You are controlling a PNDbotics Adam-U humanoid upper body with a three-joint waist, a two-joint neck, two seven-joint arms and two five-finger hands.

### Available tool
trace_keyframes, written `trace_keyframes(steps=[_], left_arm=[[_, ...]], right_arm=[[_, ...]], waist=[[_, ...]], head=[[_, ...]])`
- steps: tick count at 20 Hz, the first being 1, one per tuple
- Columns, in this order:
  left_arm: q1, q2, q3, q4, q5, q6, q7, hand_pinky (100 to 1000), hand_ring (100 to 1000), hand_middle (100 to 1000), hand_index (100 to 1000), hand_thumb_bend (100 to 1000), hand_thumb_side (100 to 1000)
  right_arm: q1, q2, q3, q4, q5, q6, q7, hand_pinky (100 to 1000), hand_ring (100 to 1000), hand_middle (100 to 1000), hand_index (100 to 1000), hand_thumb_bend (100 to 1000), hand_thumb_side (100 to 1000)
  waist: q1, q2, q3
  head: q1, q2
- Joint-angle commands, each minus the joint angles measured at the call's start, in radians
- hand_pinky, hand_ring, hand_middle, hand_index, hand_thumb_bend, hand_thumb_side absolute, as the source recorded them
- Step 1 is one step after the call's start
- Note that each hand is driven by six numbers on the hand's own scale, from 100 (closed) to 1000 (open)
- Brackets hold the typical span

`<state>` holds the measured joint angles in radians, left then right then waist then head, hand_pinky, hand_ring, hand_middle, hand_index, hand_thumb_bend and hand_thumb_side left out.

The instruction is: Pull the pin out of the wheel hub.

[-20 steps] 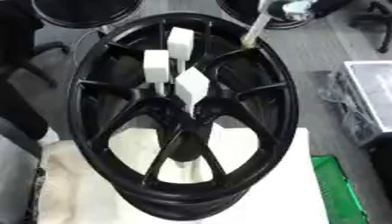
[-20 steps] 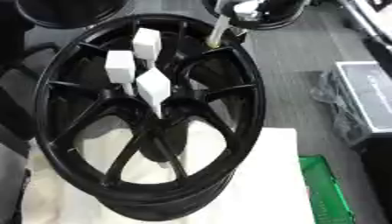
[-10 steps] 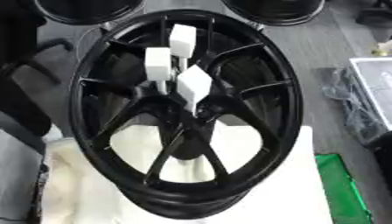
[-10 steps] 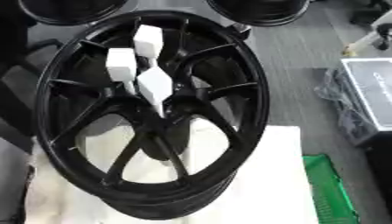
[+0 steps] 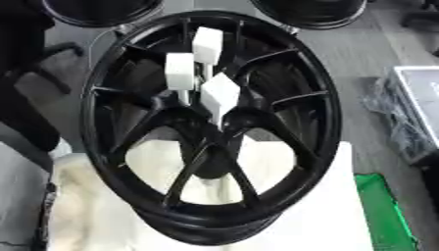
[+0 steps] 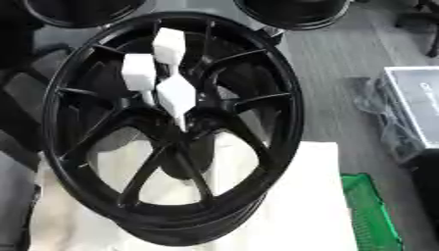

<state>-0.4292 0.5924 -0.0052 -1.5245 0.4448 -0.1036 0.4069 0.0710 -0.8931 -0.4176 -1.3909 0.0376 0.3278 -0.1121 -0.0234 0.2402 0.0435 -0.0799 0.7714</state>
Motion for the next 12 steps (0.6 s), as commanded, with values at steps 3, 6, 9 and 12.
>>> trace_keyframes(steps=[3,6,9,12], left_arm=[[-0.007,0.048,0.012,-0.018,-0.001,0.002,0.001,754,882,870,881,875,564],[-0.012,0.052,0.009,-0.019,-0.003,0.005,-0.001,754,882,870,877,871,562],[-0.012,0.051,0.009,-0.02,-0.005,0.005,-0.003,755,883,866,863,866,570],[-0.01,0.048,0.01,-0.02,-0.006,0.004,-0.001,754,883,866,861,868,556]], right_arm=[[0.003,-0.021,-0.022,0.081,0.161,-0.022,0.07,832,866,785,863,271,100],[-0.001,-0.013,-0.032,0.085,0.248,0.002,0.086,853,900,866,874,314,100],[-0.007,-0.005,-0.045,0.075,0.258,0.026,0.07,846,890,904,893,396,100],[-0.026,-0.001,-0.055,0.041,0.173,0.059,-0.031,826,861,894,905,575,178]], waist=[[0.0,-0.024,0.006],[0.003,-0.026,0.009],[0.003,-0.026,0.008],[0.002,-0.027,0.006]], head=[[-0.004,-0.001],[-0.008,-0.001],[-0.01,-0.001],[-0.014,-0.001]])
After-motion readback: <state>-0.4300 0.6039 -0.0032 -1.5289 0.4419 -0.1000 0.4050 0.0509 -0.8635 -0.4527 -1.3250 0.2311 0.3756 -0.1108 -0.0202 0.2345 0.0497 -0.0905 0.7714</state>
